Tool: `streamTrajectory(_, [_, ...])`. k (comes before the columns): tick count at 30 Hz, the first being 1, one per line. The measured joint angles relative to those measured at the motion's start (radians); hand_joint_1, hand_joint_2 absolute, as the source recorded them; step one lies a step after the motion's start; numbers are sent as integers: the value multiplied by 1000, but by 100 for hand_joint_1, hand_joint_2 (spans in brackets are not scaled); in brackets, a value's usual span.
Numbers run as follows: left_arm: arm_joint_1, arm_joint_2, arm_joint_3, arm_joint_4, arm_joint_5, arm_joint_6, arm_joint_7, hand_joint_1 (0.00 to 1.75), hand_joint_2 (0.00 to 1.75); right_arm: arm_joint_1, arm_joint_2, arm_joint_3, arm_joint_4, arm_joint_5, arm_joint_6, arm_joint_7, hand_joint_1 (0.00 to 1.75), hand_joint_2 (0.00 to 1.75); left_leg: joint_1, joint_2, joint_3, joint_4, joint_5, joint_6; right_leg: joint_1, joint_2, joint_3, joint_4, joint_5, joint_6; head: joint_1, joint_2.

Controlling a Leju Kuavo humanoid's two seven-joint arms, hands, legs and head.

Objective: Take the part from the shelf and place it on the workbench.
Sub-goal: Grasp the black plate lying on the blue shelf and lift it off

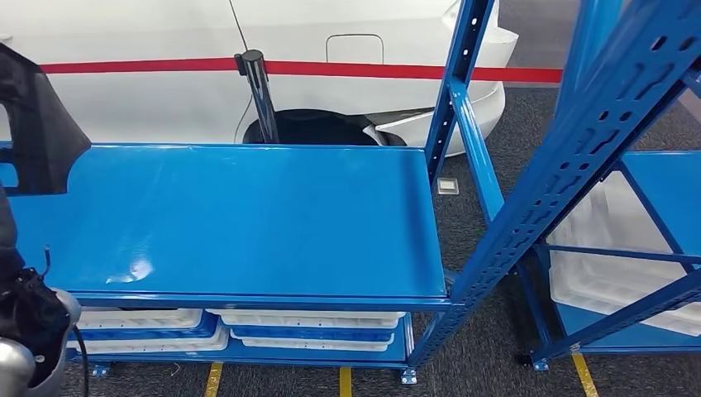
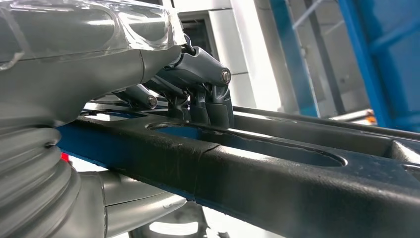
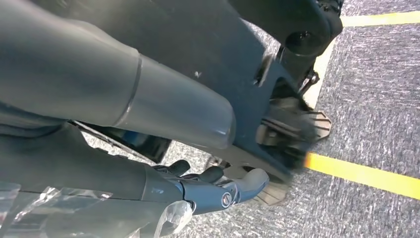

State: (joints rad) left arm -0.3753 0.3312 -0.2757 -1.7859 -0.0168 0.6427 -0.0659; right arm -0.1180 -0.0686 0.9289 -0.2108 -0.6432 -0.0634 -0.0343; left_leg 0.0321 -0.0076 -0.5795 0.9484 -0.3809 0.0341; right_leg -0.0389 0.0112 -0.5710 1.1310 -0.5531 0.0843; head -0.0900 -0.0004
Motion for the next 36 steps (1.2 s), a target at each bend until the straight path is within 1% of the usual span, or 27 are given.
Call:
streamTrajectory(1, [0,-2,0,-7,0,4,0,175,175,0,0,0,0,0,0,0,0,0,1,-1,-1,1,2,-5,0,0,40,-78,30,-2,0,0])
streamTrajectory(3, [0,-4,3,-20,1,12,2,175,175,-1,-1,0,1,0,0,0,0,0,-1,-2,-4,1,9,-19,5,4,83,-170,65,-12,0,0])
streamTrajectory(6, [7,-4,9,-36,1,23,3,175,175,-2,-1,0,2,-3,0,1,0,0,2,-2,-10,-1,20,-44,11,5,70,-177,76,-38,-1,0])
streamTrajectory(7, [10,-4,11,-41,1,25,4,175,175,-2,-1,0,2,-5,0,1,0,0,4,-1,-17,10,7,-49,11,3,64,-177,83,-48,-1,0])
streamTrajectory(8, [12,-4,13,-45,0,27,6,175,175,-2,-1,0,2,-6,-1,2,0,0,6,-1,-30,41,-23,-52,10,0,57,-179,91,-58,-2,0])
streamTrajectory(9, [14,-4,14,-49,0,28,8,175,175,-2,-1,0,2,-8,-1,2,0,0,6,1,-52,100,-69,-53,11,-2,48,-180,100,-66,-3,0])
streamTrajectory(11, [16,-4,16,-54,-1,29,13,175,175,-1,-2,0,2,-9,-1,3,0,0,5,1,-97,246,-161,-55,16,-5,27,-180,116,-74,-4,0])
streamTrajectory(12, [18,-4,17,-55,-3,30,14,175,175,-1,-1,0,2,-9,-1,3,0,0,4,1,-107,298,-182,-56,18,-6,16,-179,123,-75,-4,0])
streamTrajectory(13, [19,-4,17,-57,-4,31,14,175,175,0,-1,0,2,-9,-1,3,0,0,4,1,-98,311,-181,-56,19,-6,6,-179,131,-74,-4,0])
streamTrajectory(14, [20,-4,17,-58,-6,31,15,175,175,0,-1,0,2,-9,-1,3,0,0,5,1,-70,286,-163,-56,19,-6,-4,-178,138,-71,-4,0])
streamTrajectory(16, [20,-4,18,-62,-8,31,15,175,175,-1,-1,0,2,-10,-1,3,0,0,6,2,29,146,-118,-55,18,-6,-20,-176,151,-63,-4,0])
streamTrajectory(17, [19,-4,18,-64,-8,31,15,175,175,-1,-1,0,2,-10,-1,3,0,0,4,1,75,73,-107,-53,19,-6,-26,-174,157,-57,-4,0])
streamTrajectory(18, [19,-4,18,-66,-8,31,15,175,175,-1,-2,0,2,-10,-1,3,0,0,2,0,104,22,-103,-50,20,-6,-30,-172,163,-50,-3,0])
streamTrajectory(19, [19,-4,18,-68,-9,32,15,175,175,-1,-2,0,2,-10,-1,4,0,0,-1,-1,117,-4,-105,-44,23,-5,-32,-172,170,-44,-3,0])
streamTrajectory(21, [21,-4,19,-69,-9,33,17,175,175,0,-3,0,3,-11,-1,5,0,0,-4,-1,108,-7,-96,-28,23,-5,-35,-174,180,-31,-1,0])
streamTrajectory(22, [21,-5,18,-69,-9,34,18,175,175,0,-3,0,3,-11,-1,6,0,0,-3,0,102,-6,-90,-18,22,-5,-40,-166,170,-27,-1,0])
streamTrajectory(23, [20,-5,18,-70,-10,34,18,175,175,0,-3,0,3,-11,-1,6,0,0,-3,1,94,-7,-81,-7,20,-5,-50,-141,143,-23,0,0])
streamTrajectory(24, [20,-5,18,-71,-10,34,19,175,175,0,-3,0,3,-11,-1,6,0,0,-3,2,84,-8,-72,3,19,-6,-67,-95,101,-21,1,0])
streamTrajectory(26, [21,-5,18,-74,-11,34,20,175,175,0,-3,0,3,-11,-1,6,0,0,-9,3,61,-7,-54,14,20,-6,-111,47,6,-18,1,0])
streamTrajectory(27, [22,-5,18,-75,-11,35,22,175,175,0,-3,0,3,-11,-1,7,0,0,-12,3,49,-6,-45,16,21,-6,-124,107,-20,-17,1,0])
streamTrajectory(28, [22,-5,18,-75,-11,36,23,175,175,0,-3,0,3,-11,-1,7,0,0,-16,3,38,-6,-36,17,21,-6,-123,139,-23,-19,1,0])
streamTrajectory(29, [23,-5,18,-75,-11,37,24,175,175,0,-3,0,3,-12,-1,7,0,0,-20,2,28,-5,-27,17,23,-6,-103,132,-7,-24,1,0])
streamTrajectory(30, [23,-5,18,-76,-11,38,25,175,175,-1,-3,0,3,-12,-1,8,0,0,-23,2,18,-5,-19,16,26,-6,-63,85,20,-31,1,0])
streamTrajectory(31, [24,-5,18,-76,-11,38,26,175,175,-1,-4,0,3,-12,-1,8,0,0,-25,1,11,-5,-11,16,30,-5,-9,11,44,-42,1,0])
streamTrajectory(33, [23,-5,19,-80,-11,39,27,175,175,-3,-7,0,3,-12,0,8,0,0,-30,2,1,-5,3,10,40,-6,92,-142,59,-60,1,0])
streamTrajectory(34, [22,-5,19,-82,-11,39,27,175,175,-4,-8,0,3,-12,0,7,0,0,-30,3,-1,-5,9,5,44,-6,118,-187,56,-65,1,0])
streamTrajectory(36, [21,-5,19,-84,-11,40,28,175,175,-5,-8,0,3,-12,0,8,0,0,-28,5,-5,-7,23,-7,47,-7,120,-211,63,-68,1,0])
